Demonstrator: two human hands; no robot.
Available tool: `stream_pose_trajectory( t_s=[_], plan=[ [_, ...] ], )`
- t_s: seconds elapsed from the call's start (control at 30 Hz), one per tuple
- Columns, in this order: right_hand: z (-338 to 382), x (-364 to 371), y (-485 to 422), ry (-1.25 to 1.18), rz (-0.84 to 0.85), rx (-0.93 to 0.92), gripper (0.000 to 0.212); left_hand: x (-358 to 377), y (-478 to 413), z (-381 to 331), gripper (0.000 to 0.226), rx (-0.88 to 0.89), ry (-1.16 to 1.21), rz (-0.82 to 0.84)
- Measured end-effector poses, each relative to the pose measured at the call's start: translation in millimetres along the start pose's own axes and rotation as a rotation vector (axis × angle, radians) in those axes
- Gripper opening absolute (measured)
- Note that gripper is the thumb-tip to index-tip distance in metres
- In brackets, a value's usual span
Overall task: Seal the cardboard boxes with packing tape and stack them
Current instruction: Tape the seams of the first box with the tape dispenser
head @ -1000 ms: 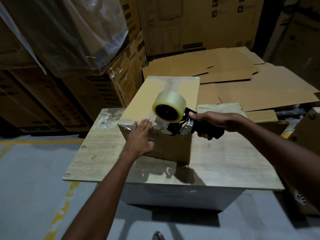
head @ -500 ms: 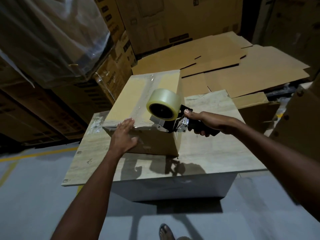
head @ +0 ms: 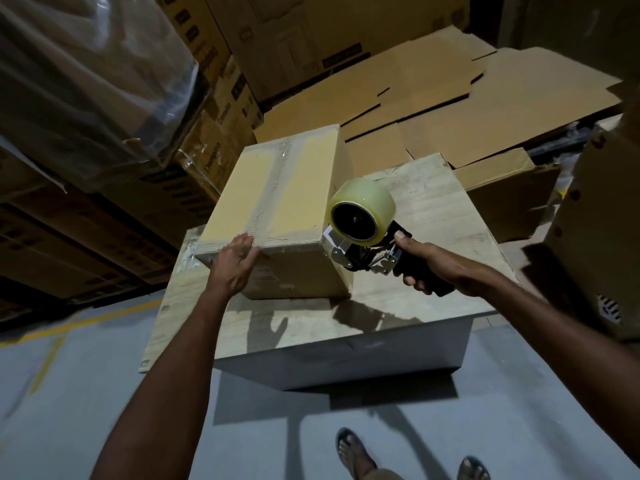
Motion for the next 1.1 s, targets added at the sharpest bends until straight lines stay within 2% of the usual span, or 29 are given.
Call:
stream_pose_trajectory(
  t_s=[0.1,0.2,0.33,0.5,0.83,1.0,1.1],
  plan=[
    [-2.6,9.1,-6.7,0.009,-0.037,0.001,0.081,-4.6,-9.0,-7.1,0.118,-0.078,-0.011,0.03],
    [-5.6,12.1,-14.9,-0.013,-0.043,-0.003,0.082,-2.9,-13.0,-11.7,0.109,-0.167,-0.033,-0.029],
    [-13.6,15.0,-30.3,-0.021,-0.035,-0.013,0.087,2.3,-15.0,-19.0,0.113,-0.195,-0.233,-0.093],
    [-17.0,12.2,-43.9,-0.076,-0.032,-0.003,0.087,11.2,-16.3,-21.7,0.109,-0.257,-0.262,-0.14],
    [-26.3,4.7,-70.4,-0.682,0.094,0.062,0.081,7.6,-39.1,-36.3,0.119,-0.35,-0.225,-0.159],
    [-69.2,-13.1,-76.7,-0.838,0.053,0.071,0.079,2.5,-42.2,-49.5,0.107,-0.383,-0.207,-0.151],
    [-92.7,-21.7,-77.8,-0.972,0.022,0.031,0.078,1.9,-42.0,-54.6,0.107,-0.388,-0.207,-0.157]
  ],
)
Point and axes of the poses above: each hand's wrist, its own y-axis away from the middle knuckle, its own x-axis out of the palm, z = x × y, the point moved 3 cm from there along -y, towards the middle knuckle, and after that the axes turned 13 degrees about z, right-handed, at the moved point
